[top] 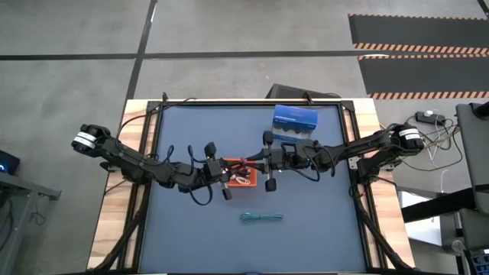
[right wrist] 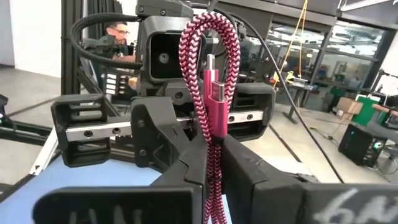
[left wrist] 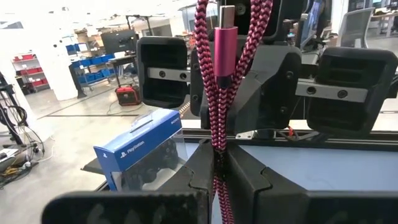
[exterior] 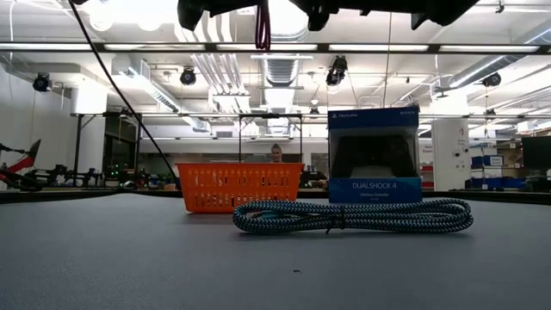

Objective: Pick and place USB-C Cables
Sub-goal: Put the pink charger cable into the orange bin

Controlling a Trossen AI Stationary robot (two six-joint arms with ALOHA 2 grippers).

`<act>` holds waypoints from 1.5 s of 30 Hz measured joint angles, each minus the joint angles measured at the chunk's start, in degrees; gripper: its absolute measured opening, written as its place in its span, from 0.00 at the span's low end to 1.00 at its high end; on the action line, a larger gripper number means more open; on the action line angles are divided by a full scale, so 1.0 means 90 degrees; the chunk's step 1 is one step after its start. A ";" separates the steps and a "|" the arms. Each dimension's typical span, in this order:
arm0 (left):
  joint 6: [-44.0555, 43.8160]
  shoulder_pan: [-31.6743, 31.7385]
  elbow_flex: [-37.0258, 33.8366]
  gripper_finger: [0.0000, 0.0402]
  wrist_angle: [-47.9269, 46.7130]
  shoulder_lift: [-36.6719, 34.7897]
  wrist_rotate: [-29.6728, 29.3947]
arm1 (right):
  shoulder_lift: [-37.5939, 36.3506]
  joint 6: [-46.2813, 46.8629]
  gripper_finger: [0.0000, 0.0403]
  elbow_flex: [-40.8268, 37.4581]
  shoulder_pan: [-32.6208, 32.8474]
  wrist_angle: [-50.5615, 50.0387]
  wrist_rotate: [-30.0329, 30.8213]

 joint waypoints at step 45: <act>-0.0097 0.0036 -0.0020 0.46 -0.2976 -0.1067 -0.0134 | 0.0044 0.0376 0.03 0.2674 -0.0012 -0.6105 0.0196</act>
